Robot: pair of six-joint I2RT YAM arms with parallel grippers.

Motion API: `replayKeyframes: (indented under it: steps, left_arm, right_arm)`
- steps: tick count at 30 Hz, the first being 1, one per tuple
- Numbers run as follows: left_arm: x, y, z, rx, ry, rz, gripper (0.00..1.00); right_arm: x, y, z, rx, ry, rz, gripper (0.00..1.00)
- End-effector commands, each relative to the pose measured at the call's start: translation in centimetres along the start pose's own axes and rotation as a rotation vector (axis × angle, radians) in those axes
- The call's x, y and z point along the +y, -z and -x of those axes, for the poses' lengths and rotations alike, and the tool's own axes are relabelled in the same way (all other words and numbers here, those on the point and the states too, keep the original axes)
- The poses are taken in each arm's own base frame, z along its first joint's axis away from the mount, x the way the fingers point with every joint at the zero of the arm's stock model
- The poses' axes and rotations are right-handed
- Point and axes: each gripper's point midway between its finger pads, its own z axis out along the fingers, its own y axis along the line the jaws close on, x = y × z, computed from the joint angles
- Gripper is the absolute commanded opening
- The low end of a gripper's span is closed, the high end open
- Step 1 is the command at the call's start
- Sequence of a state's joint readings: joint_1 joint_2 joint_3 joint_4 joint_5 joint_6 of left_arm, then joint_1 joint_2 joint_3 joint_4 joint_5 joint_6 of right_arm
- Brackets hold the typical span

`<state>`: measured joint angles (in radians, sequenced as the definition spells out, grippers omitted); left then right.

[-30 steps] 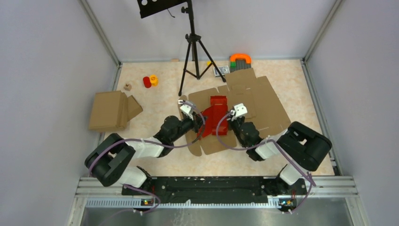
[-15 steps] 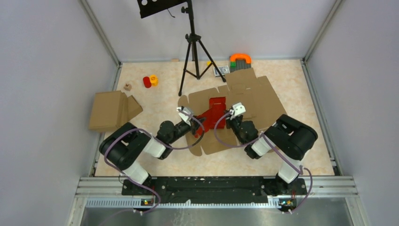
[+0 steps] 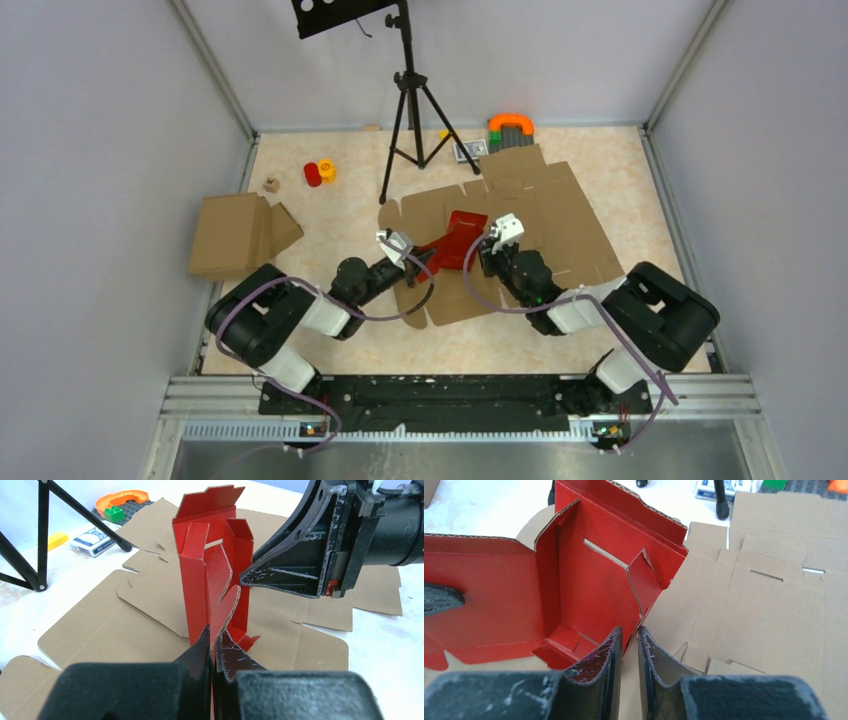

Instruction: Fold the paper box

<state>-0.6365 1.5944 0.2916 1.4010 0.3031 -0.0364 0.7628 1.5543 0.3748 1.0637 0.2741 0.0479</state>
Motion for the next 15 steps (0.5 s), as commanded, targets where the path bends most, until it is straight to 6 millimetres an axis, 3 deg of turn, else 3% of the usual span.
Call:
replayKeyframes:
  steps: [1, 7, 15]
  left_arm:
    - [-1.7, -0.2, 0.2, 0.025, -0.006, -0.075, 0.0]
    - [-1.2, -0.2, -0.7, 0.073, 0.026, -0.048, 0.0]
    - [-0.9, -0.1, -1.0, 0.094, 0.03, -0.025, 0.0]
  right_arm:
    - [2.7, 0.3, 0.9, 0.045, -0.085, 0.112, 0.16]
    - [1.8, -0.5, 1.2, 0.088, -0.117, 0.057, 0.19]
    - [0.8, -1.2, 2.2, 0.07, -0.152, -0.004, 0.17]
